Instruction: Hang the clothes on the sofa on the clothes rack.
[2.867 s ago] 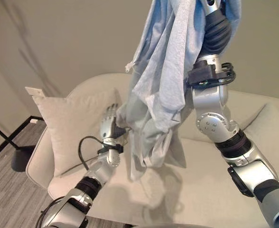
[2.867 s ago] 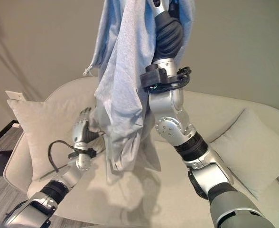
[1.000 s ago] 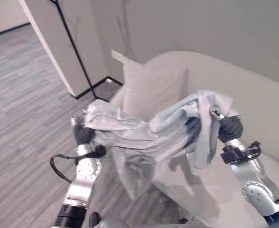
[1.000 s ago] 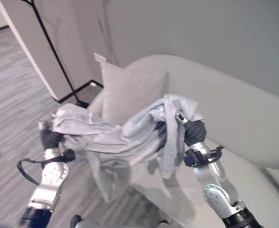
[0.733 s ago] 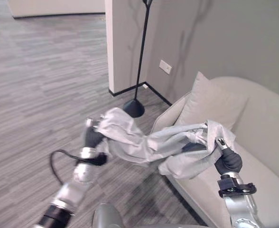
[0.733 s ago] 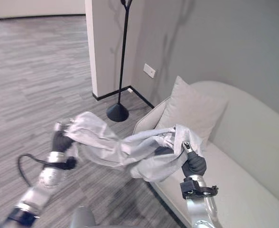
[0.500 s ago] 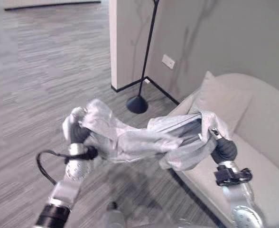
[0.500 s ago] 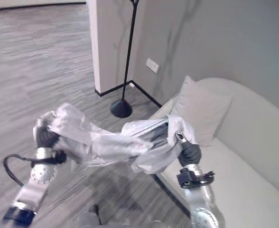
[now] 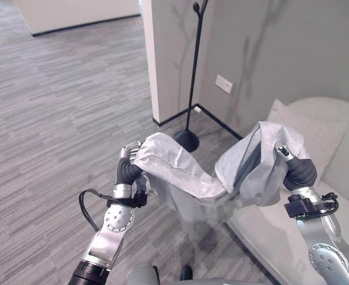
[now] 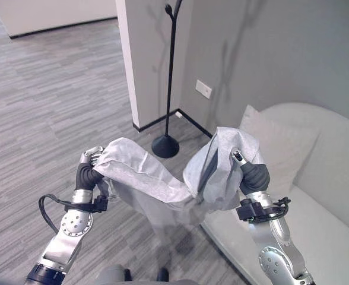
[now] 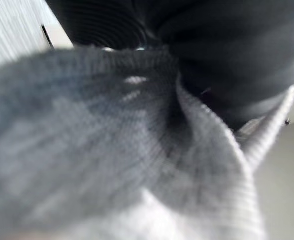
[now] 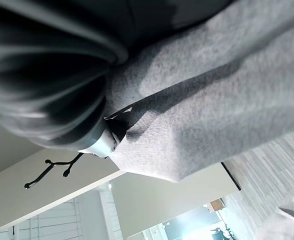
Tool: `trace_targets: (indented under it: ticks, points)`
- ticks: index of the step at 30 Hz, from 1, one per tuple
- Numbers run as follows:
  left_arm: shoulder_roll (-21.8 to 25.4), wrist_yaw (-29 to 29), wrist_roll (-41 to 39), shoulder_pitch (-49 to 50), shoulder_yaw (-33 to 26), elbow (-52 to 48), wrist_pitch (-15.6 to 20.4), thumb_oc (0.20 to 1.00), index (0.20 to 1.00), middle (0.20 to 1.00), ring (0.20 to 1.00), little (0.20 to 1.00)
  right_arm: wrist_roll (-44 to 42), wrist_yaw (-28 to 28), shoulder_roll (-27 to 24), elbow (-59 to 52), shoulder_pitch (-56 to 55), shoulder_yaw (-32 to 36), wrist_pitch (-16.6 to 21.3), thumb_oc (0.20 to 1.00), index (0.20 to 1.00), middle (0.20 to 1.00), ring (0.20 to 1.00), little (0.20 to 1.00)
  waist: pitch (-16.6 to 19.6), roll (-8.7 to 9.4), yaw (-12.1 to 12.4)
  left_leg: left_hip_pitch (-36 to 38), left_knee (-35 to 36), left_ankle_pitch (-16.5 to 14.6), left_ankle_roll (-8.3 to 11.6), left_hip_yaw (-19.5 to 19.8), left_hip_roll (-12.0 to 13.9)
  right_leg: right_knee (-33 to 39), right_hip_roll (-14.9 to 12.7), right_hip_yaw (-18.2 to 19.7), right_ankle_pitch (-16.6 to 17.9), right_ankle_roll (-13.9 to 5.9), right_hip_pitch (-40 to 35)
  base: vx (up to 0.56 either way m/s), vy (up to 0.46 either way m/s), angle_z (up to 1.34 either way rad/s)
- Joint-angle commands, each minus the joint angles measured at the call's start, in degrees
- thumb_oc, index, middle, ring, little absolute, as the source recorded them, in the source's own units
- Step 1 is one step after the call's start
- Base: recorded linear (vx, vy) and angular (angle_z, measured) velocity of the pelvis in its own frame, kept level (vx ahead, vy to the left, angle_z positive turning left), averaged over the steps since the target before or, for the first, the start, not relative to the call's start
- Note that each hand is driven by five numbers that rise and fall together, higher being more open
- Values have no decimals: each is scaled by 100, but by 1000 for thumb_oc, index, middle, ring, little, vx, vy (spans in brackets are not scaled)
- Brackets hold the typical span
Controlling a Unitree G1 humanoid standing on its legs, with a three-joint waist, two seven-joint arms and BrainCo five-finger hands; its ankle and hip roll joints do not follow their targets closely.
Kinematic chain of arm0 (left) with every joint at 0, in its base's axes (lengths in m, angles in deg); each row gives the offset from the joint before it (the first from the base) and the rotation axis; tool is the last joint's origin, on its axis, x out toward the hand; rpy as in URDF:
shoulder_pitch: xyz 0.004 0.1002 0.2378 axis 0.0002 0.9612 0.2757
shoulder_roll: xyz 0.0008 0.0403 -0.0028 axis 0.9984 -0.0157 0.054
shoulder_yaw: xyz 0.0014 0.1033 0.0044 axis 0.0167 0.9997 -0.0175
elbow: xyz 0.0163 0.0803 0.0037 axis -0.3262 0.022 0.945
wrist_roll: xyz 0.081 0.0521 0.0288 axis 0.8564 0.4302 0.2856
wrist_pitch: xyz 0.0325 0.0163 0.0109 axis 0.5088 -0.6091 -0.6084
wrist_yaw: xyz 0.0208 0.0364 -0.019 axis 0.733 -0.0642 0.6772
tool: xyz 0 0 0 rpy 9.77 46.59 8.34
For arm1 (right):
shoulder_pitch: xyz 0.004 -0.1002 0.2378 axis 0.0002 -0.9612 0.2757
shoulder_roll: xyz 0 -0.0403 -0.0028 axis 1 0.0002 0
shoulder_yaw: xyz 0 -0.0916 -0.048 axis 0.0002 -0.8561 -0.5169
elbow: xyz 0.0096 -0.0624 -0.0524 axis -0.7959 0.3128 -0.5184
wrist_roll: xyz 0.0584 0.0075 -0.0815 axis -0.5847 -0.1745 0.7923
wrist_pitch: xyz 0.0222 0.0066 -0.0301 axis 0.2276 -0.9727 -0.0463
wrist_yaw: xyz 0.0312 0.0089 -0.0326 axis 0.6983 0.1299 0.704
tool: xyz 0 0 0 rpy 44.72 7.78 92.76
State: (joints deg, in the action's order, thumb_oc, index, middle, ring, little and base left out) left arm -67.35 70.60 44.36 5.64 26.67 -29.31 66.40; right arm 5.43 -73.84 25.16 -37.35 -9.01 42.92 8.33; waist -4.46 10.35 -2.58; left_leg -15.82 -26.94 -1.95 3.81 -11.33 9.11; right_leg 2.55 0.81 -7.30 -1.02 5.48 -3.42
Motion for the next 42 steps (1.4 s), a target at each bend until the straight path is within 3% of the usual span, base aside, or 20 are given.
trace_targets:
  ticks: [1, 3, 5, 6, 12, 14, 16, 17, 19, 20, 22, 24, 27, 29, 30, 32, 36, 39, 40, 42]
  points:
    - [70, 102, -93, -94, -146, -191, 397, 200, 200, 200, 200, 200, 177, 7, -117, -301, -47, 193, 339, 200, 200, 200, 200, 200, 156, 6, -9, 700, 1198, 124, -3, -98, 167, 125, -510, 2, 205, -1043, 109, 274, 219, -27]
    - [75, 155, -25, -124, -83, -178, 350, 200, 200, 200, 200, 200, 224, -66, -157, -309, -19, 181, 349, 200, 200, 200, 200, 200, 196, -112, 102, 644, 2307, 811, 202, 296, 367, 58, -537, 95, 8, -1097, -16, 365, 295, -44]
    - [64, 211, -10, -216, -34, -112, 351, 200, 200, 200, 200, 200, 266, -135, -163, -282, 17, 174, 356, 200, 200, 200, 200, 200, 174, -155, 134, 560, 2646, 1041, 280, 527, 467, 1, -536, 121, -123, -1096, -113, 255, 182, -43]
    - [84, 322, 18, -337, 16, -38, 364, 200, 200, 200, 200, 200, 399, -319, -161, -256, 87, 179, 401, 200, 200, 200, 200, 200, 140, -236, 179, 358, 3067, 1247, 409, 874, 583, -114, -557, 250, -334, -1111, -271, 310, 222, -34]
    - [163, 629, 381, -340, -61, 189, 390, 200, 200, 200, 200, 200, 942, -902, 321, -168, 13, 616, 548, 200, 200, 200, 200, 200, 278, -521, 185, 172, 3027, 1308, 558, 1004, 587, -163, -884, 531, -562, -1326, -738, 348, 341, -23]
    - [253, 707, 492, -318, -115, 219, 426, 200, 200, 200, 200, 200, 1150, -1078, 625, -168, -65, 772, 592, 200, 200, 200, 200, 200, 374, -580, 122, 239, 2823, 1213, 470, 961, 418, -313, -1081, 623, -438, -1402, -700, 409, 505, -52]
    - [639, 912, 889, -460, -268, 163, 465, 200, 200, 200, 200, 200, 1994, -1399, 807, -229, -113, 1132, 552, 200, 200, 200, 200, 200, 485, -560, -25, 398, 2652, 999, 185, 713, 86, -843, -1375, 867, 115, -1533, -407, 259, 414, -25]
    - [639, 914, 890, -461, -265, 167, 465, 200, 200, 200, 200, 200, 1999, -1403, 809, -230, -114, 1131, 549, 200, 200, 200, 200, 200, 500, -549, -19, 411, 2663, 968, 195, 704, 81, -845, -1384, 871, 91, -1531, -408, 158, 278, -17]
    - [911, 1201, 1156, -777, -379, 148, 446, 200, 200, 200, 200, 200, 2814, -1839, 955, -277, 89, 1322, 602, 200, 200, 200, 200, 200, 509, -588, -150, 745, 2640, 648, -188, 406, -212, -1785, -1557, 961, 411, -1491, -36, 213, 400, -32]
    - [911, 1202, 1156, -779, -378, 150, 447, 200, 200, 200, 200, 200, 2815, -1841, 956, -278, 90, 1322, 601, 200, 200, 200, 200, 200, 513, -587, -141, 742, 2641, 649, -189, 398, -210, -1790, -1556, 972, 412, -1492, -24, 186, 412, -35]
    - [1023, 1382, 1247, -979, -498, 77, 398, 200, 200, 200, 200, 200, 3394, -2218, 1049, -280, 348, 1366, 588, 200, 200, 200, 200, 200, 473, -652, -161, 1080, 2688, 445, -412, 169, -397, -2477, -1899, 590, 875, -1361, 242, 176, 384, -17]
    - [1078, 1498, 1384, -1147, -524, -20, 388, 200, 200, 200, 200, 200, 3824, -2563, 1147, -184, 617, 1297, 588, 200, 200, 200, 200, 200, 462, -735, -159, 1388, 2804, 305, -516, -38, -530, -2842, -2185, -47, 955, -1273, 333, 196, 383, -66]
    - [1111, 1578, 1557, -1354, -573, -25, 474, 200, 200, 200, 200, 200, 4758, -3143, 1057, -172, 1002, 1353, 429, 200, 200, 200, 200, 200, 450, -787, -236, 1756, 3055, 215, -540, -152, -677, -2709, -1667, -334, 381, -1210, 595, 172, 217, -58]
    - [1158, 1636, 1733, -1497, -612, -48, 459, 200, 200, 200, 200, 200, 5612, -3577, 950, -146, 1300, 1440, 234, 200, 200, 200, 200, 200, 461, -822, -200, 1908, 3118, 127, -513, -249, -729, -2157, -1558, -707, 156, -1233, 627, 181, 78, -24]
    - [1186, 1720, 1955, -1675, -630, -65, 430, 200, 200, 200, 200, 200, 6436, -3953, 874, -110, 1667, 1403, -44, 200, 200, 200, 200, 200, 462, -847, -177, 2089, 3147, 6, -462, -341, -697, -1440, -1450, -1033, 190, -1258, 609, 199, -11, -59]
    - [1193, 1862, 2194, -1910, -659, 16, 409, 200, 200, 200, 200, 200, 7168, -4238, 798, -10, 1975, 1363, -363, 200, 200, 200, 200, 200, 483, -837, -186, 2271, 3178, -112, -435, -378, -695, -847, -1309, -962, 426, -1377, 696, 184, -25, -49]
    - [1205, 2169, 2435, -2365, -654, 238, 284, 200, 200, 200, 200, 200, 7949, -4573, 581, 312, 2362, 1314, -759, 200, 200, 200, 200, 200, 464, -826, -260, 2480, 3189, -261, -434, -351, -691, -509, -1332, -756, 886, -1558, 985, 174, -29, -4]
    - [1566, 2714, 2946, -3235, -525, 965, -138, 200, 200, 200, 200, 200, 8746, -4826, 107, 652, 2845, 1239, -1058, 200, 200, 200, 200, 200, 469, -814, -424, 2836, 3194, -466, -384, -288, -693, -255, -1320, -440, 1198, -1712, 1198, 279, -58, 7]
    - [1568, 2735, 2953, -3274, -511, 996, -140, 200, 200, 200, 200, 200, 8753, -4839, 106, 672, 2875, 1234, -1058, 200, 200, 200, 200, 200, 453, -796, -424, 2819, 3194, -436, -383, -293, -707, -248, -1332, -438, 1228, -1700, 1213, 272, -62, 21]
    - [2058, 2754, 3138, -3773, -406, 1482, -366, 200, 200, 200, 200, 200, 8931, -4700, -365, 837, 3080, 1142, -1068, 200, 200, 200, 200, 200, 633, -768, -478, 3054, 3194, -644, -353, -248, -680, -177, -1290, -398, 1072, -1697, 1026, 335, -88, 22]
